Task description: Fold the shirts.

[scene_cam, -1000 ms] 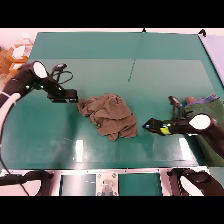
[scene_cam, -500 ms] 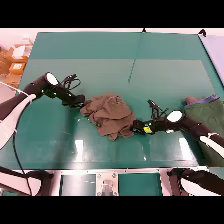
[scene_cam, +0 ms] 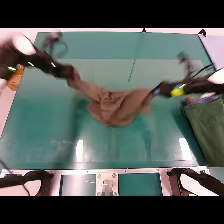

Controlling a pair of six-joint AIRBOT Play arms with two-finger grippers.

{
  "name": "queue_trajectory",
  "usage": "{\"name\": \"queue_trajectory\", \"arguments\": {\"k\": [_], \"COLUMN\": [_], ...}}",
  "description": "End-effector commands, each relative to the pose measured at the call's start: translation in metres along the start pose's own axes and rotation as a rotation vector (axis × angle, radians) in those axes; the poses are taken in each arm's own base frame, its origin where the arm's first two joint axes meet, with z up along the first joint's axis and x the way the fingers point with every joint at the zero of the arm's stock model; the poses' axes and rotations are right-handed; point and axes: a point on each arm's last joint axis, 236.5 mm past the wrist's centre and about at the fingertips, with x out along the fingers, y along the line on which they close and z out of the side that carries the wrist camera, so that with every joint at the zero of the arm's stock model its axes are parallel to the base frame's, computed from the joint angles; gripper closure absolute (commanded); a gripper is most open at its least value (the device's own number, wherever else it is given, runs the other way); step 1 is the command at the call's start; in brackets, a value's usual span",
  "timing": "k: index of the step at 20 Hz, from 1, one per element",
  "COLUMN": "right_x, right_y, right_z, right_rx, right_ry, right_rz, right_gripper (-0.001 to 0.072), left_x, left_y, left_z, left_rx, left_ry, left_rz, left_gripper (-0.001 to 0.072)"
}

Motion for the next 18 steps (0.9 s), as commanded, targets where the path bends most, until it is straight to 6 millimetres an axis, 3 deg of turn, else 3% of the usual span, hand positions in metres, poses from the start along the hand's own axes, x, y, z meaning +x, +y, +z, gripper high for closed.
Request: {"name": "queue_trajectory", "arguments": {"k": [1,4,6,7,9,12,14,16,18], "right_x": [-0.129,-0.204,-0.233,-0.241,-0.247,-0.237,-0.205,-0.157,-0.098], "right_y": [0.034,0.073,0.097,0.106,0.113,0.112,0.104,0.087,0.057], "right_z": [0.066,0.089,0.089,0.088,0.084,0.082,0.073,0.056,0.032], "right_rx": [-0.162,-0.279,-0.338,-0.357,-0.371,-0.364,-0.343,-0.288,-0.228], "right_ry": [-0.268,-0.465,-0.544,-0.567,-0.584,-0.558,-0.476,-0.360,-0.241], "right_rz": [-0.096,-0.164,-0.188,-0.192,-0.191,-0.172,-0.126,-0.075,-0.042], "right_gripper": [0.0694,0.0693,0.0694,0.0693,0.0693,0.0693,0.0693,0.0693,0.0692], "left_x": [-0.166,-0.300,-0.365,-0.384,-0.394,-0.362,-0.324,-0.264,-0.182], "left_y": [-0.009,-0.044,-0.055,-0.056,-0.056,-0.048,-0.037,-0.020,-0.001], "left_z": [0.073,0.085,0.075,0.067,0.049,0.031,0.034,0.037,0.030], "left_rx": [0.096,0.155,0.179,0.184,0.173,0.161,0.147,0.126,0.094], "left_ry": [-0.391,-0.700,-0.837,-0.871,-0.853,-0.705,-0.629,-0.520,-0.371], "left_rz": [0.167,0.194,0.238,0.263,0.276,0.272,0.268,0.260,0.232], "left_gripper": [0.0685,0.0685,0.0685,0.0685,0.0684,0.0684,0.0684,0.0684,0.0684]}}
